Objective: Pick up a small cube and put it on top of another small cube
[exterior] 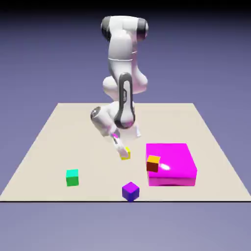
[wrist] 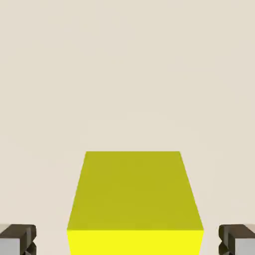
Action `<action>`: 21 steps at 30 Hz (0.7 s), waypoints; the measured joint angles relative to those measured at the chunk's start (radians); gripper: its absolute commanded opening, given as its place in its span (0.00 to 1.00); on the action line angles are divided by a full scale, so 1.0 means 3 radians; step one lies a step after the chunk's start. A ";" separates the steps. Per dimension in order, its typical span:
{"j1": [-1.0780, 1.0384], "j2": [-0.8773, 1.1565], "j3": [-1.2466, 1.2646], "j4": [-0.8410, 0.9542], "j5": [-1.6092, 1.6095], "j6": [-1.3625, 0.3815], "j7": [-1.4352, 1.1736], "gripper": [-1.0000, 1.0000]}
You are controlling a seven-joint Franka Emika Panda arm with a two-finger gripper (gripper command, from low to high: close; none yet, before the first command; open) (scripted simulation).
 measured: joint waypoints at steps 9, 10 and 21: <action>-0.0086 -0.0436 -0.0225 -0.0115 -0.0759 -0.0061 0.0532 0.00; -0.0098 -0.0519 -0.0266 -0.0137 -0.0904 -0.0073 0.0633 0.00; -0.0474 -0.0932 -0.0502 0.0091 -0.1888 -0.0302 0.1603 0.00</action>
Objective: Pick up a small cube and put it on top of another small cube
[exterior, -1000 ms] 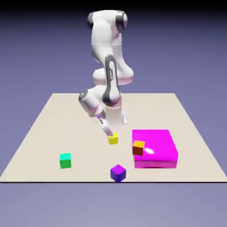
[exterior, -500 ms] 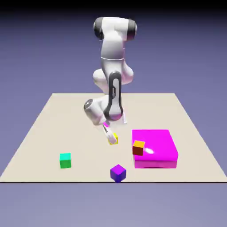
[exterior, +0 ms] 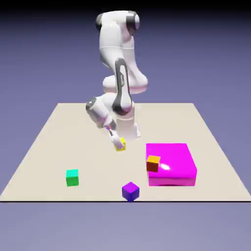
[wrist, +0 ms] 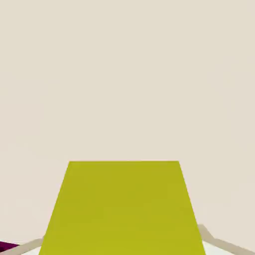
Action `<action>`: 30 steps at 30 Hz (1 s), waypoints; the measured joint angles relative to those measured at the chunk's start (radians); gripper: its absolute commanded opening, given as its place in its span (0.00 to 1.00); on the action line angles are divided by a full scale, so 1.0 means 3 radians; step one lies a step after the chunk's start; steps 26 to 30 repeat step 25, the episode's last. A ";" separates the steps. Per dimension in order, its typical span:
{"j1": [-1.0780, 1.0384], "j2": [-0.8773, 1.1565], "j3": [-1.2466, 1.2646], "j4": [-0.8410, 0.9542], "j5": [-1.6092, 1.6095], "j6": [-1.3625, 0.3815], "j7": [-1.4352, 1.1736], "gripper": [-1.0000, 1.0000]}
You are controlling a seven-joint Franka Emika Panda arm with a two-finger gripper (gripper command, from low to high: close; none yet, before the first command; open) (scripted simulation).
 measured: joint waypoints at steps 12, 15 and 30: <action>-0.1078 0.0824 0.0373 0.1450 0.0487 -0.0513 0.0682 0.00; -0.1347 0.1030 0.0466 0.1812 0.0609 -0.0641 0.0853 0.00; -0.1508 0.1631 0.0771 0.2058 0.1190 -0.0393 0.0591 1.00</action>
